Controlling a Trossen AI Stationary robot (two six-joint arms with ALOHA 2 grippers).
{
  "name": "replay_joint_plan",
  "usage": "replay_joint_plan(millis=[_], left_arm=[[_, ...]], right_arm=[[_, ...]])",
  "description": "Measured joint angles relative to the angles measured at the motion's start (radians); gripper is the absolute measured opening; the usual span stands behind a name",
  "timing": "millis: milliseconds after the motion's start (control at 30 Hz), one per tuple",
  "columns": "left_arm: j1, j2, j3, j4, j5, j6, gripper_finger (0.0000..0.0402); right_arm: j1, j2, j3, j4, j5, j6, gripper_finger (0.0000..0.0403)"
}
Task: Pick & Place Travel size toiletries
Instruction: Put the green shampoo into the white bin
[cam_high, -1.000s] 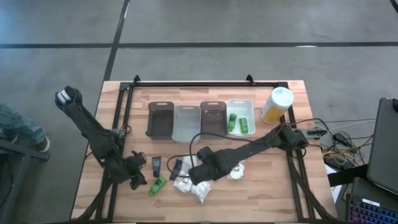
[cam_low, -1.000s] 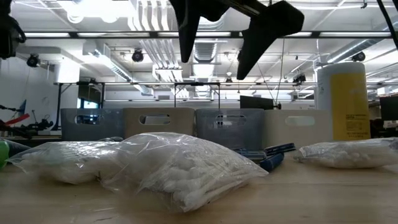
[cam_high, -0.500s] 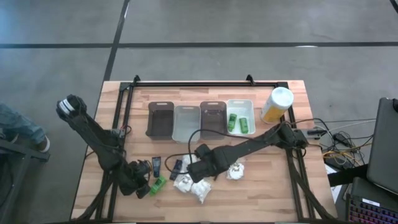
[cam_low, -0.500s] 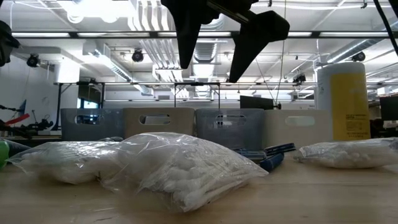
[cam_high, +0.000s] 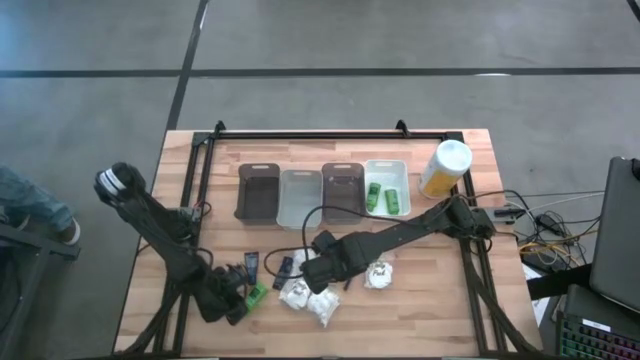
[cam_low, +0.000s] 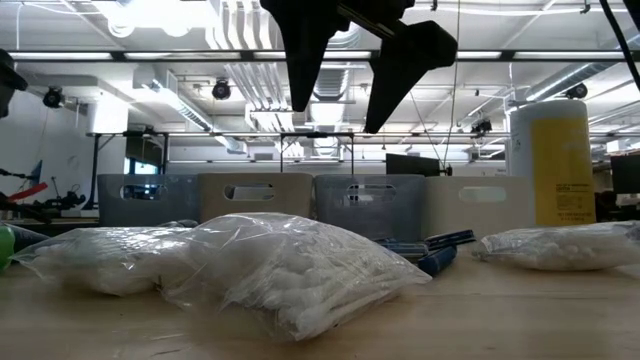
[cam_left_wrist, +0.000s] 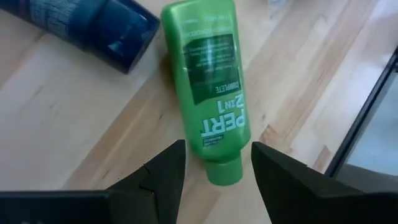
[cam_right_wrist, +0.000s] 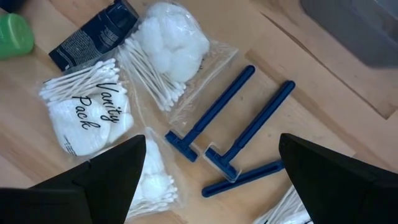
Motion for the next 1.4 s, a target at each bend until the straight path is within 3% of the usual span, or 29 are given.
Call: replay_joint_plan(millis=[433,867,1400], left_arm=[[0.001,0.106,0.065,-0.01,-0.031,-0.071,0.0197],[0.006,0.108,0.077,-0.036,-0.056,-0.1,0.0323],[0.039,0.113,0.077,-0.132,-0.083,-0.109,0.0322]], right_arm=[[0.0,0.0,0.0,-0.02,0.001,-0.023,0.0364],[0.0,0.0,0.0,-0.021,0.001,-0.03,0.0364],[-0.005,0.0,0.0,-0.021,0.01,-0.075,0.0364]])
